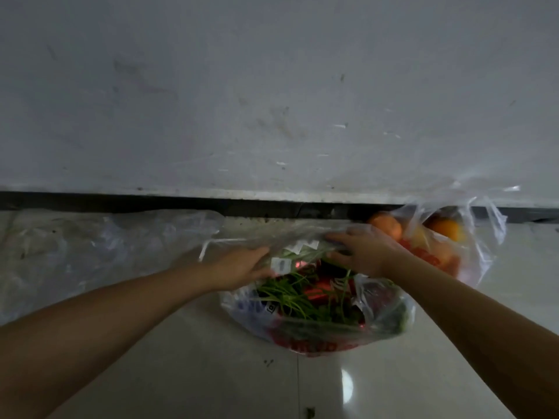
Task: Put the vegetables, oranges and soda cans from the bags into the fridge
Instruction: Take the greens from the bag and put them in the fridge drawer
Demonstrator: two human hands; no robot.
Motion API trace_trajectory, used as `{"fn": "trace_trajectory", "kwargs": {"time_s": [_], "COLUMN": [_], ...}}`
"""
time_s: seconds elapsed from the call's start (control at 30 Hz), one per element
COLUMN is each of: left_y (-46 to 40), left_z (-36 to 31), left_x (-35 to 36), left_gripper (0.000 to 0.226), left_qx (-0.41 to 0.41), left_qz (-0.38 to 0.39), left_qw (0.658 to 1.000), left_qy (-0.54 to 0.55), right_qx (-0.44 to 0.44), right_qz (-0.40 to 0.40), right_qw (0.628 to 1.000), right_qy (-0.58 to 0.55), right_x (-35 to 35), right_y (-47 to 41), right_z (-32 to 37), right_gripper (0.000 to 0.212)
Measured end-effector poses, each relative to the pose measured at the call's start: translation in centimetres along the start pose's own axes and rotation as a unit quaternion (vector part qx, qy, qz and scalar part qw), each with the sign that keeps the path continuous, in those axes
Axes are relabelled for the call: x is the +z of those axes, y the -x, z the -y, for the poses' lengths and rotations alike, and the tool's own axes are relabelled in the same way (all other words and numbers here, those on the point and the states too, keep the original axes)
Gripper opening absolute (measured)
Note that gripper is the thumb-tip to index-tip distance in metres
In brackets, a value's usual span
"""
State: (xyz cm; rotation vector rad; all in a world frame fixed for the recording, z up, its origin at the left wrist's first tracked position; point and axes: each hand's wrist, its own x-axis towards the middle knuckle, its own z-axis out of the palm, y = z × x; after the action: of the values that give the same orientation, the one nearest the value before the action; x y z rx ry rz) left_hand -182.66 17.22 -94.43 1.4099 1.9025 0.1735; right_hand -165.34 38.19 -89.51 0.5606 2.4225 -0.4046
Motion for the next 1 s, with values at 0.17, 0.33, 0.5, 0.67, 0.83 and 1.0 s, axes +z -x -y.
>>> {"fn": "trace_trajectory", "kwargs": {"time_s": [0.17,0.33,0.5,0.67,0.83,1.0], "left_y": [-0.7,-0.9,0.2,1.5,3.6,3.5], "left_z": [1.7,1.9,3.5,2.1,1.5,1.3], "left_x": [0.0,-1.7,-1.5,-2.4,-1.4,-2.2], "left_gripper": [0.030,0.015,0.025,0.023,0.033,0.039], "left_qx": [-0.007,-0.106,-0.178,-0.154,0.243,0.294], "left_qz": [-0.104,-0.145,-0.071,-0.091,-0.241,-0.169], "left_qw": [0.991,0.982,0.975,0.964,0.875,0.883], "left_qy": [-0.081,-0.056,-0.109,-0.199,-0.341,-0.323], "right_qx": [0.010,-0.052,-0.227,-0.238,-0.167,-0.133], "right_qz": [-0.065,-0.118,-0.158,-0.064,-0.060,-0.048], "right_qw": [0.997,0.991,0.961,0.965,0.967,0.976], "right_qy": [-0.033,-0.030,-0.004,0.091,0.184,0.168], "right_x": [-0.6,-2.1,0.2,3.6,3.5,2.8], "right_y": [-0.2,-0.8,0.4,-0.7,-2.0,-1.1], "right_z": [0.5,3.1,8.9,12.1,13.4,11.0], "right_gripper": [0.056,0.035,0.026,0.051,0.040,0.041]}}
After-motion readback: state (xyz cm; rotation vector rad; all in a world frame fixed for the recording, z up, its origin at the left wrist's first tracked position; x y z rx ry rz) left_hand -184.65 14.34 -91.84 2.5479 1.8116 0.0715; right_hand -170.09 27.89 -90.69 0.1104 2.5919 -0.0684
